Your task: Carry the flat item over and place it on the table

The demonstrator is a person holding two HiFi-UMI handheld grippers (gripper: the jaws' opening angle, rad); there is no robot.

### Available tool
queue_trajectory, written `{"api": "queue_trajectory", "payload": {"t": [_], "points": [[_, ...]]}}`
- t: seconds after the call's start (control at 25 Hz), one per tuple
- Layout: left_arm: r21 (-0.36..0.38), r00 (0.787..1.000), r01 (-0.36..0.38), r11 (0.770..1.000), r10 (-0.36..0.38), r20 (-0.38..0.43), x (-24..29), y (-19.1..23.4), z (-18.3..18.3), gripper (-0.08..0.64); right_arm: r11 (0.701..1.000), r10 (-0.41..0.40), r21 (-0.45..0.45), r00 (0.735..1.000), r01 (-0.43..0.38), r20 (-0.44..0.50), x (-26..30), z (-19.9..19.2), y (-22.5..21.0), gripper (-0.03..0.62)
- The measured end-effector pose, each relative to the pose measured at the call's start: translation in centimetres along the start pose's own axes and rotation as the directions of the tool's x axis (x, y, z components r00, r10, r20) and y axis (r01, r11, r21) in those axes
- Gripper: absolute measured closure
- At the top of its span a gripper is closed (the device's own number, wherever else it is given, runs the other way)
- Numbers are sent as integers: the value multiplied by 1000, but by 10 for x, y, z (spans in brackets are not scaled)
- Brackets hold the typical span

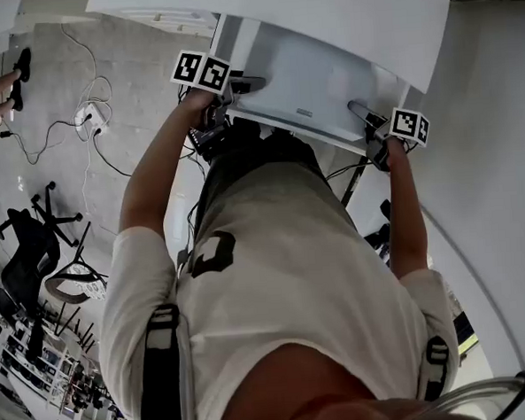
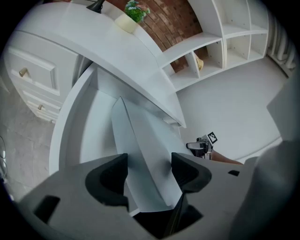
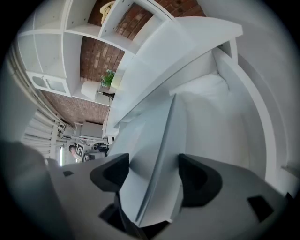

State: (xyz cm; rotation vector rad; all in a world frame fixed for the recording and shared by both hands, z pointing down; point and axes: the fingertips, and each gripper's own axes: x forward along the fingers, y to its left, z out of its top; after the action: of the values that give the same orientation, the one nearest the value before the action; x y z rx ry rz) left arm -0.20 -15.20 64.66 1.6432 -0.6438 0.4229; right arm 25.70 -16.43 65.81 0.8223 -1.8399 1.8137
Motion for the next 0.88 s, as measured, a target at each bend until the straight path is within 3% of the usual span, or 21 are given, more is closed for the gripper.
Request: {"api": "queue_trajectory", "payload": {"t": [0.28, 0.52, 0.72, 0.88], "points": [[-12, 996, -8, 1000, 9, 85, -32, -26, -34, 267, 997, 67, -27, 998, -67, -3, -19, -31, 22, 268], [6, 977, -12, 1000, 10, 215, -61, -71, -24, 267, 988, 135, -69, 991, -135, -3, -51, -24, 51, 268], [75, 947, -33, 997, 7, 322, -90, -101, -15, 267, 973, 211, -104, 977, -206, 43, -74, -17, 78, 276], [111, 901, -54, 992, 0, 434, -115, -114, 5, 268, 948, 283, -175, 956, -266, 81, -84, 1, 106, 278]]}}
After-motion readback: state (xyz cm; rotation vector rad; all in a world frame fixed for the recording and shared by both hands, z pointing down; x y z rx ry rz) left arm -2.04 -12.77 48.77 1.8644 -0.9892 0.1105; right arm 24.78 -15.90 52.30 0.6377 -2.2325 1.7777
